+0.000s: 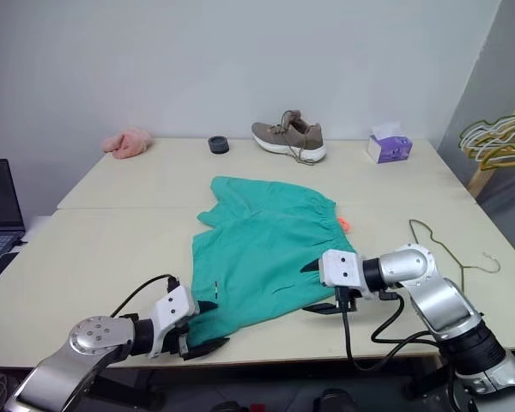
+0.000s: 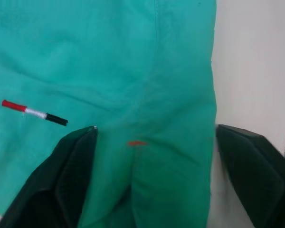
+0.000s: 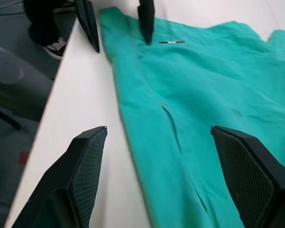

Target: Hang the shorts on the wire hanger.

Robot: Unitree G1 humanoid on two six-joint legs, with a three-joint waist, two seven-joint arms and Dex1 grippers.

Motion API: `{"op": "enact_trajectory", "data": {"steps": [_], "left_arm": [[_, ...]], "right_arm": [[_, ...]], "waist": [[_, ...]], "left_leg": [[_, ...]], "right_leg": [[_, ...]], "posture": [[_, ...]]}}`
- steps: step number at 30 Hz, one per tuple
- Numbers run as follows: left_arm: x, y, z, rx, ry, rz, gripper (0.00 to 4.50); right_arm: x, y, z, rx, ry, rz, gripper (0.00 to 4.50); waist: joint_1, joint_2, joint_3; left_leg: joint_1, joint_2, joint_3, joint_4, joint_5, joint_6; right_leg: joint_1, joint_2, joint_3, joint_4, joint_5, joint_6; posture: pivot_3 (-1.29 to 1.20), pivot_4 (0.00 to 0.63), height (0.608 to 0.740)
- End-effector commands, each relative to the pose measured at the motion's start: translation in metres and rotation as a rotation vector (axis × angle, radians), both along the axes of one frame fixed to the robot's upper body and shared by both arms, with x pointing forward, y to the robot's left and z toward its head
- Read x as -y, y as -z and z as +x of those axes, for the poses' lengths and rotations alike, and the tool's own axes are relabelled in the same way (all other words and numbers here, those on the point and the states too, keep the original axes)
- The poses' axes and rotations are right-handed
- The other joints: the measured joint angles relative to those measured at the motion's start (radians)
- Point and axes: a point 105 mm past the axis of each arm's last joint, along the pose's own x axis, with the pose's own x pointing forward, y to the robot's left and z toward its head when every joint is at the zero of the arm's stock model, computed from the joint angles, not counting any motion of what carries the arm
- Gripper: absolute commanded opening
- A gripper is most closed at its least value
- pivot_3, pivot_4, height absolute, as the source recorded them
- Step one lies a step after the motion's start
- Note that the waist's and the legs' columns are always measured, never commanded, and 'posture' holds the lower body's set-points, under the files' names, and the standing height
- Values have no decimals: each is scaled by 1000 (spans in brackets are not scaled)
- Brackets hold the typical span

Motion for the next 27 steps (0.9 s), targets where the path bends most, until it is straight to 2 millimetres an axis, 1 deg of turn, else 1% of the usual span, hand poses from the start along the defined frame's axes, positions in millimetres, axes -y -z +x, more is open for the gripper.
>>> {"op": "enact_trajectory", "data": {"steps": [1,3,7,10,11,14,16,19,20,21,22,24,27], "left_arm": [[-11,2,9,52,-23,67,2978],[-14,0,12,74,-36,65,2323],[-25,-10,19,128,-76,68,1062],[-34,-20,23,168,-104,64,128],[-36,-24,24,182,-112,55,55],[-40,-34,27,220,-134,33,55],[-43,-42,29,245,-155,17,55],[-45,-48,31,263,-166,5,55],[-45,-49,31,265,-166,5,0],[-45,-49,31,264,-166,5,0],[-46,-49,31,263,-166,5,0],[-46,-48,30,259,-161,9,0],[-44,-44,25,234,-136,17,0]], "right_arm": [[10,0,8,73,50,-31,3750],[17,8,16,116,82,-87,3750],[37,25,44,281,132,-246,3750],[45,34,56,357,117,-314,3750],[45,38,58,371,100,-330,3750],[44,48,64,413,52,-380,3750],[43,56,67,430,22,-410,3750],[37,61,71,433,1,-411,3750],[34,61,72,433,-2,-400,3452],[30,60,73,428,-10,-386,3347],[26,59,73,418,-15,-369,3118],[20,56,72,394,-22,-336,2429],[20,50,71,376,-50,-335,1344]], "waist": [[0,0,0],[0,0,0],[-7,0,0],[-15,0,0],[-18,0,0],[-24,0,0],[-26,0,0],[-25,-2,-1],[-25,-2,-1],[-25,-2,-1],[-25,-2,-1],[-26,-2,-1],[-25,-1,0]], "left_leg": [[0,0,0,0,0,0],[0,0,0,0,0,0],[0,0,1,1,0,0],[0,0,1,1,0,0],[-1,0,1,0,0,0],[-5,0,1,0,0,0],[-5,0,1,0,0,0],[-2,0,1,1,0,0],[1,0,0,1,0,0],[2,0,0,1,0,0],[6,0,1,1,0,0],[12,1,1,0,0,0],[11,1,0,0,0,0]], "right_leg": [[0,0,0,0,0,0],[0,0,0,0,0,0],[0,0,0,0,1,0],[0,0,1,0,1,0],[-1,0,1,0,1,0],[0,0,1,0,1,1],[0,0,1,0,1,1],[3,0,1,0,1,1],[5,0,1,0,1,1],[5,0,1,0,1,1],[6,0,1,0,1,1],[10,0,1,0,1,1],[10,0,1,0,2,1]], "posture": [[-162,0,740],[-159,0,740],[-152,0,740],[-145,0,740],[-139,0,740],[-129,0,740],[-118,0,740],[-111,0,740],[-109,0,740],[-105,0,740],[-105,0,740],[-105,0,740],[-107,0,740]]}}
